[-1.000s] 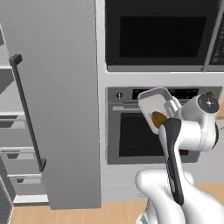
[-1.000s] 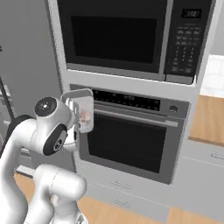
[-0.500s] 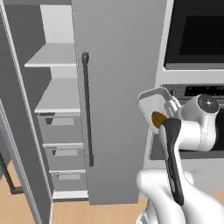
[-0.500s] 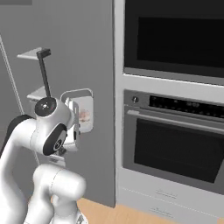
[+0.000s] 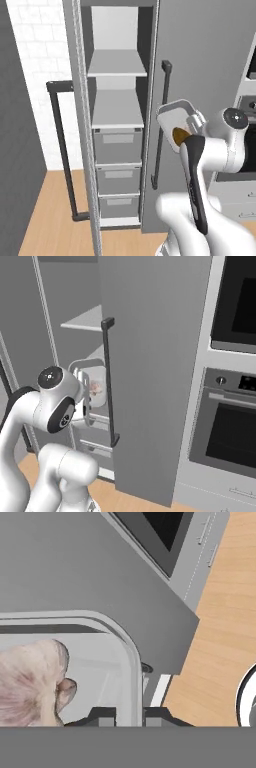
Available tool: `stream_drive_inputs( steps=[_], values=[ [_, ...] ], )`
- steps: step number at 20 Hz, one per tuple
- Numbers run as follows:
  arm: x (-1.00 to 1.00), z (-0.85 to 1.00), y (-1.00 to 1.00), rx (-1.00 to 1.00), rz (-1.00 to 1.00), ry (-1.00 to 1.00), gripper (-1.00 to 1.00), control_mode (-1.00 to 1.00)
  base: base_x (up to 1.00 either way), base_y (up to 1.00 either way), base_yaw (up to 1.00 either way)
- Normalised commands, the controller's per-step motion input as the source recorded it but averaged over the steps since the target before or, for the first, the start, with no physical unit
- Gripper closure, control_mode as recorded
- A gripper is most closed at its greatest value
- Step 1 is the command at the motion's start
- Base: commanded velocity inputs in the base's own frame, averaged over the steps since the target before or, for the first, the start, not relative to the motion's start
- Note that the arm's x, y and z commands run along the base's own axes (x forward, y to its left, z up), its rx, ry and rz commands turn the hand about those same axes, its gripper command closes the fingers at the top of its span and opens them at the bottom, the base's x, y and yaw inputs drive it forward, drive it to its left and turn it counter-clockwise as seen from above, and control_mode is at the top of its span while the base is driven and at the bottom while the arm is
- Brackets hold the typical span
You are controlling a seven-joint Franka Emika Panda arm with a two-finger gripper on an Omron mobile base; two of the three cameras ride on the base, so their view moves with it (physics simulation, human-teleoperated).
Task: Take the meat container that has the chicken drumstick and place it on the second highest rack of the freezer. Then take the vegetable container that has the garlic and avocado and place it on the highest rack of the freezer.
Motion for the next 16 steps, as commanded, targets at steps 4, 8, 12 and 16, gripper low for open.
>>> stream_drive_inputs(
  steps=[4,8,12,16],
  values=[
    [0.00,0.00,0.00,0.00,0.00,0.00,1.00,1.00,0.28,0.08,0.00],
    [0.00,0.00,0.00,0.00,0.00,0.00,1.00,1.00,0.25,0.24,0.00],
    [0.00,0.00,0.00,0.00,0.00,0.00,1.00,1.00,0.35,0.58,-0.02],
    [0.00,0.00,0.00,0.00,0.00,0.00,1.00,1.00,0.33,0.22,-0.09]
  ],
)
